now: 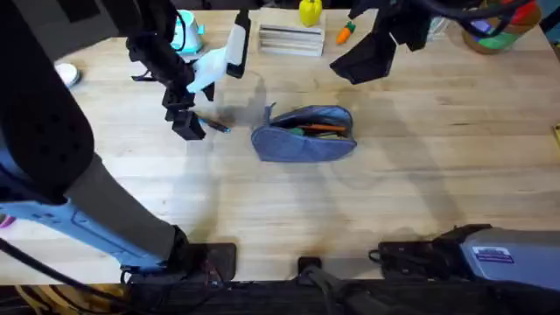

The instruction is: Unzip the bag, pick up the pens from the table one at a time and place them inside, then zip the bag closed.

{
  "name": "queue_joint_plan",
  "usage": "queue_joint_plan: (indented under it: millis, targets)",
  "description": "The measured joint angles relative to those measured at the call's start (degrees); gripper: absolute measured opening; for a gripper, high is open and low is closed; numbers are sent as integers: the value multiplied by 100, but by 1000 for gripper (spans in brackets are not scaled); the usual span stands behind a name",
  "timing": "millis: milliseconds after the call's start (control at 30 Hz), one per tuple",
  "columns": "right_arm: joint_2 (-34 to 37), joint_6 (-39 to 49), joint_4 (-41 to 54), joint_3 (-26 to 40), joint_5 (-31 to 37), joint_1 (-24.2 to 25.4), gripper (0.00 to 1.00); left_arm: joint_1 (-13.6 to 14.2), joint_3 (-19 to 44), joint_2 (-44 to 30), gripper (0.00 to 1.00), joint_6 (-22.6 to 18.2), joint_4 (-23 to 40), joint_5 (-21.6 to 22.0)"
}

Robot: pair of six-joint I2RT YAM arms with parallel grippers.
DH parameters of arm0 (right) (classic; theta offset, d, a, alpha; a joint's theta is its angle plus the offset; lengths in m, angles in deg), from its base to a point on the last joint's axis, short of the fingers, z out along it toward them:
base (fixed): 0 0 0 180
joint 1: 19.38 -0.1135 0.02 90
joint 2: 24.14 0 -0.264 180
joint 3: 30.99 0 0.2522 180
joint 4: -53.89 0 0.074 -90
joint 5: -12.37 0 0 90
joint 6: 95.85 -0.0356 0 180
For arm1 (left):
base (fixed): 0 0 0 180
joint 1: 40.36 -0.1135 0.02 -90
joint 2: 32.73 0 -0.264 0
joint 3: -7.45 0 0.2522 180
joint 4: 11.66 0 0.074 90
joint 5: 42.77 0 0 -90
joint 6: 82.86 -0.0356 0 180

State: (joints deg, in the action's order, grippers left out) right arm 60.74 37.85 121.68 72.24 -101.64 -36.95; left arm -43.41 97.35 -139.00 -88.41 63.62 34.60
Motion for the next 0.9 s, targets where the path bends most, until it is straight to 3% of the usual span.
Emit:
queue_joint_plan:
  millis: [900]
  targets:
    - [101,0,-1,0,0,0,997,99,57,-329,992,-2,155,37]
